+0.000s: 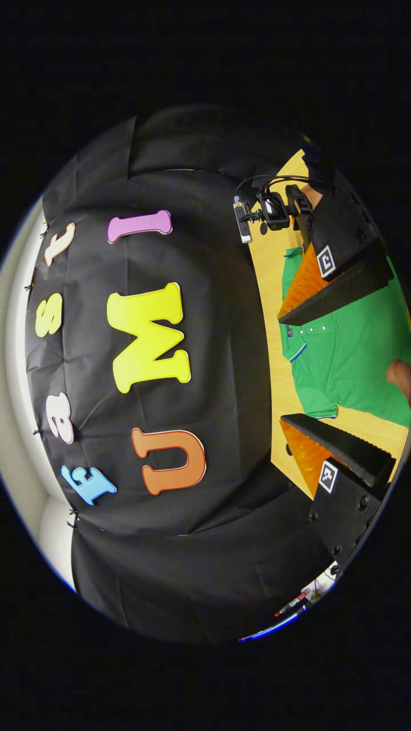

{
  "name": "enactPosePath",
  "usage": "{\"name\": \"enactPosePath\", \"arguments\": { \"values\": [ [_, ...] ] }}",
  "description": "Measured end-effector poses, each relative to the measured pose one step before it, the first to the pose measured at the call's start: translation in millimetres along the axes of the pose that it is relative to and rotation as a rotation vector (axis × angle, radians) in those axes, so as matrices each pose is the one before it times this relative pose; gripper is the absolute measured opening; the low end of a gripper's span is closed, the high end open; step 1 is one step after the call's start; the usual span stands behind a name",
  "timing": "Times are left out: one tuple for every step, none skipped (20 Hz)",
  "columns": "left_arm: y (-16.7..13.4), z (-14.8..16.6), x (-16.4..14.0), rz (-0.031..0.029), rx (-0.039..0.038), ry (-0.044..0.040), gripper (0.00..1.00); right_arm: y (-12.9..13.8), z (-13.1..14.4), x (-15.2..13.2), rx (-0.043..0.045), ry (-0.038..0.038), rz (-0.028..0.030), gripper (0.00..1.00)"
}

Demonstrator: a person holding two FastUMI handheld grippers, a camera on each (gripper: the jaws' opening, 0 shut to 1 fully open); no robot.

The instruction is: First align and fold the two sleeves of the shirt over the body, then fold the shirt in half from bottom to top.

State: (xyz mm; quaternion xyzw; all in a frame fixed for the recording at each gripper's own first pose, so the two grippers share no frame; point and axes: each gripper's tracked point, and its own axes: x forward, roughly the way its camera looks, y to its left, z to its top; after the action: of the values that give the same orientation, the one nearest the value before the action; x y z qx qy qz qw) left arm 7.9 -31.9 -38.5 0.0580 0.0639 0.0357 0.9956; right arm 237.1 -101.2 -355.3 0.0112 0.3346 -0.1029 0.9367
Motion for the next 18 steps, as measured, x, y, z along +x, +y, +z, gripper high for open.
{"name": "enactPosePath", "arguments": {
  "values": [
    [-2.84, -0.2, 0.55, -0.0038, 0.00813, -0.0017, 1.0, -0.43, -1.13, 3.49, -0.01088, 0.00453, -0.00631, 0.97],
    [-1.65, -0.95, -0.36, -0.00223, 0.00104, 0.00097, 1.0, -0.65, -0.88, 1.95, -0.00764, 0.00655, -0.00243, 0.93],
    [-1.72, -1.14, 0.36, -0.00306, -0.00355, 0.00377, 0.99, 2.53, 2.58, 1.07, 0.006, -0.00341, 0.00795, 0.94],
    [-1.79, -0.75, -0.02, -0.00185, -0.00524, 0.00397, 0.99, 1.74, -0.88, -0.75, -0.00166, 0.00722, 0.01392, 0.9],
    [-0.99, -0.97, 0.21, 0.00136, -0.00586, 0.00472, 0.99, 2.59, 0.5, 1.42, -0.00161, 0.00257, 0.01121, 0.87],
    [-0.77, -1.65, 0.94, -0.00066, -0.00435, 0.00406, 0.99, 1.93, -0.78, 0.87, -0.00416, 0.00645, 0.00808, 0.83],
    [0.15, -1.36, -0.12, 0.00252, -0.00175, 0.00399, 0.99, 3.59, 0.12, 0.57, -0.00115, 0.00135, 0.0102, 0.72],
    [0.1, -2.18, 0.8, 0.00126, -0.00074, 0.00445, 0.99, 2.56, -1.27, -1.07, -0.00338, 0.00383, 0.00797, 0.62],
    [-0.57, -1.72, 1.08, 0.00016, -0.00055, 0.00655, 0.99, 2.83, -0.33, 0.16, -0.00746, 0.00185, 0.00845, 0.51],
    [0.53, -0.9, -1.19, 0.00106, -0.00084, 0.00284, 0.99, 3.42, 0.65, 0.63, -0.01264, -0.00164, 0.00709, 0.46],
    [0.1, -1.09, 0.05, -0.00087, -0.00076, 0.00369, 0.99, 1.64, -0.65, 0.12, -0.01295, -0.00019, -0.00226, 0.31],
    [1.47, -1.15, -0.01, 0.00413, 0.00005, 0.0031, 0.99, 1.65, 1.26, -0.27, -0.00619, -0.0019, 0.00035, 0.27],
    [1.68, -1.33, -0.32, 0.00285, -0.00015, 0.00286, 0.99, 2.04, -0.87, -0.15, -0.00107, 0.00205, -0.0023, 0.2],
    [2.14, -1.47, 0.48, 0.00467, -0.00197, 0.00381, 0.99, 0.57, 2.21, 0.31, 0.00198, -0.00487, 0.00313, 0.14],
    [1.54, -1.82, -0.15, 0.00404, -0.00348, 0.00578, 0.99, 0.62, 1.07, -1.42, 0.00427, 0.00623, -0.00351, 0.11],
    [1.56, -2.13, 0.08, 0.00402, -0.00403, 0.00586, 0.99, -0.23, -2.52, 1.8, 0.00751, -0.00014, 0.00107, 0.07],
    [1.68, -2.32, 0.77, 0.00361, -0.00296, 0.0056, 0.99, -0.06, 0.16, -0.37, 0.00633, -0.00066, 0.00383, 0.07],
    [0.14, -1.98, -1.42, 0.00439, -0.00265, 0.00708, 0.99, -0.04, 1.09, -0.26, 0.00773, -0.00088, 0.0051, 0.07]
  ]
}}
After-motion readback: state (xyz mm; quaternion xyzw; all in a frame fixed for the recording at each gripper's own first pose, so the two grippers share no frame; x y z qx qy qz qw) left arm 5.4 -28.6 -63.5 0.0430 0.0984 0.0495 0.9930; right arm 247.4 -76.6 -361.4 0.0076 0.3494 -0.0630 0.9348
